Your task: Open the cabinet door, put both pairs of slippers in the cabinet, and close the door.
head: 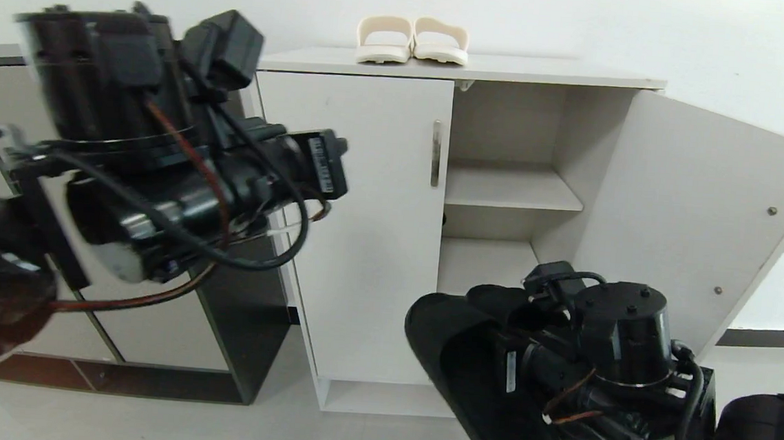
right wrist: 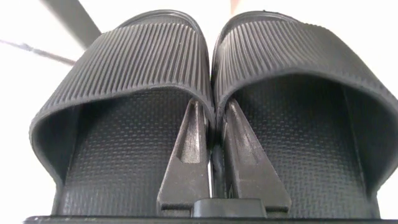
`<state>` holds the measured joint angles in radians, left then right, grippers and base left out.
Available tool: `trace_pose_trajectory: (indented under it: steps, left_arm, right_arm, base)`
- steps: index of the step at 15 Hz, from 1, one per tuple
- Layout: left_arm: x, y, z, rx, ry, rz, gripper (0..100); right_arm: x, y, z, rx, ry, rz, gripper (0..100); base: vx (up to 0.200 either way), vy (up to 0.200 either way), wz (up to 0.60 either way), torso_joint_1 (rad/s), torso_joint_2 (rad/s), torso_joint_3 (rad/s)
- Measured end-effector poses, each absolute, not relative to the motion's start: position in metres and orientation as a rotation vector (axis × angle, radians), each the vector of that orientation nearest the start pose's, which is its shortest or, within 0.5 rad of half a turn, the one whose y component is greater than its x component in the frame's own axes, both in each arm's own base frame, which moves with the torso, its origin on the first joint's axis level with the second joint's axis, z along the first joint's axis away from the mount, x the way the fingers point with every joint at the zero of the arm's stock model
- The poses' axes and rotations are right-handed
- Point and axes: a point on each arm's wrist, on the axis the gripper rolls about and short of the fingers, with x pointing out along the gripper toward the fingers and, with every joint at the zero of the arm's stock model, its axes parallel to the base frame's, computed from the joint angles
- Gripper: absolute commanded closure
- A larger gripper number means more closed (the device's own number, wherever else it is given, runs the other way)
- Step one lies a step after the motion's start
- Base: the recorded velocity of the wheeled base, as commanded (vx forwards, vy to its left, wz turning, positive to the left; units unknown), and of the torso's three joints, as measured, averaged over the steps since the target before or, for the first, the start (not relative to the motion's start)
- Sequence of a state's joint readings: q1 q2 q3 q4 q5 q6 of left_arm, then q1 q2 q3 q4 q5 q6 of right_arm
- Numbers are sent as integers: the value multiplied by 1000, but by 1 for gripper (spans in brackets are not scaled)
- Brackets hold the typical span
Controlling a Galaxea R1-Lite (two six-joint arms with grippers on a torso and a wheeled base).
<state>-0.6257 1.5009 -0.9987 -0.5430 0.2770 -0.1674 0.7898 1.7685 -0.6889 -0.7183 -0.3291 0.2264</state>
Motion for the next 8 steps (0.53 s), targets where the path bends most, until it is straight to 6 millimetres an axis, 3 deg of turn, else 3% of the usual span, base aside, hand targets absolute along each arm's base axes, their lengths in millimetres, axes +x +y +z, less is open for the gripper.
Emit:
trace_pose_trajectory:
  steps: [3,5,8]
  left_arm:
    - [167,-96,270,-103,49,-129,100]
    - [116,-46,259,-71,26,34,100]
    - [30,3,214,-45,-3,257,100]
  right_arm:
    - [229,206,144,29,334,358,100]
    - [229,204,144,2,326,335,100]
    - [225,206,142,-13,332,348,100]
  base:
    - [0,0,0,0,0,0]
    - [0,0,0,0,0,0]
    - [0,0,0,0,0,0]
